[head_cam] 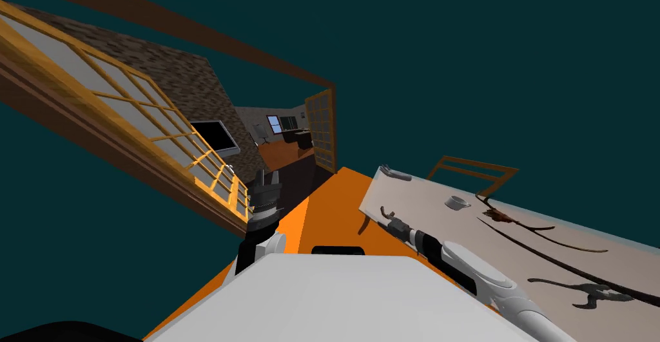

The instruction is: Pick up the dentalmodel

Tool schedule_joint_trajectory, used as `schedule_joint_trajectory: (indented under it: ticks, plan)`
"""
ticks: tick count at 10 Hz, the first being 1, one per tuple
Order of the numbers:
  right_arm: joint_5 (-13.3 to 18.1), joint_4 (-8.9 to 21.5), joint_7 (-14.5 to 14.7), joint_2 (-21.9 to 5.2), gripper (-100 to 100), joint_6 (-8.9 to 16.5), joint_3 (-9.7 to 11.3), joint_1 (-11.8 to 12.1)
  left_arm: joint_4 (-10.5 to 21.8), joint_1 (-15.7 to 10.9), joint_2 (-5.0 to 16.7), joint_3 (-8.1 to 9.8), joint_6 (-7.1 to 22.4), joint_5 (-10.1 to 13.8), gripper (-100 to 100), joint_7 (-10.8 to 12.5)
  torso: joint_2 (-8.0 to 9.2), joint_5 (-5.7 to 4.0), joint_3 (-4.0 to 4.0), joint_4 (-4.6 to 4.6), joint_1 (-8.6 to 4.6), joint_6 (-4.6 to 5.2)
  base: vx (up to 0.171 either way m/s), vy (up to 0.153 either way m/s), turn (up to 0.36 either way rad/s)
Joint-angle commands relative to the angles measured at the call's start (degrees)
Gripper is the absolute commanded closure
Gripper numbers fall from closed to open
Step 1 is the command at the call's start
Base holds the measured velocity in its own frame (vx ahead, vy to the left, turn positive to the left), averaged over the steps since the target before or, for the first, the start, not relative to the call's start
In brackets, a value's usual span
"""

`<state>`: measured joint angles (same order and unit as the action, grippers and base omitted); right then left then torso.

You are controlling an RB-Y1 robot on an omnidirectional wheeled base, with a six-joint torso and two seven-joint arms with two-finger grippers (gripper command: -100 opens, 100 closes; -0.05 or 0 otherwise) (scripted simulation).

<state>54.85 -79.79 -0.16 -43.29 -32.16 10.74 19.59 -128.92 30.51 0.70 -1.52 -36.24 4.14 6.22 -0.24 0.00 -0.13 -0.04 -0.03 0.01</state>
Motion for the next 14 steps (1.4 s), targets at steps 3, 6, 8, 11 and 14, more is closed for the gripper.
schedule_joint_trajectory:
  ticks: [3, 6, 8, 11, 14]
  plan:
    - [4.85, 4.92, 0.41, -2.03, -100, 1.18, 1.54, -1.52, 0.0, 0.0, 0.0, 0.0, 0.0, 0.0, 0, 0.0, 0.01, 0.0, 0.0, 0.0, -0.02, 0.03, 0.034, -0.005, 0.097]
    - [7.31, 8.81, 0.81, -3.06, -100, 1.71, 2.51, -2.76, 0.0, 0.0, 0.0, 0.0, 0.0, 0.0, 0, 0.0, 0.05, 0.0, 0.03, 0.01, 0.01, 0.03, 0.023, 0.0, 0.067]
    - [11.44, 13.39, 1.61, -4.74, -100, 2.81, 4.47, -5.34, 0.0, 0.0, 0.0, 0.0, 0.0, 0.0, 0, 0.0, 0.0, 0.0, 0.0, 0.0, 0.03, 0.02, 0.051, 0.004, 0.164]
    - [14.14, 16.61, 2.0, -5.39, -100, 3.35, 5.45, -6.63, 0.0, 0.01, 0.0, 0.01, 0.0, 0.0, 0, 0.0, 0.05, -0.01, 0.02, 0.0, 0.01, 0.08, 0.031, -0.005, 0.052]
    - [16.21, 20.01, 2.37, -5.92, -100, 3.88, 6.43, -7.9, 0.0, 0.01, 0.0, 0.0, 0.0, 0.0, 0, 0.0, 0.01, 0.01, 0.0, 0.0, 0.05, 0.05, 0.038, 0.003, 0.072]
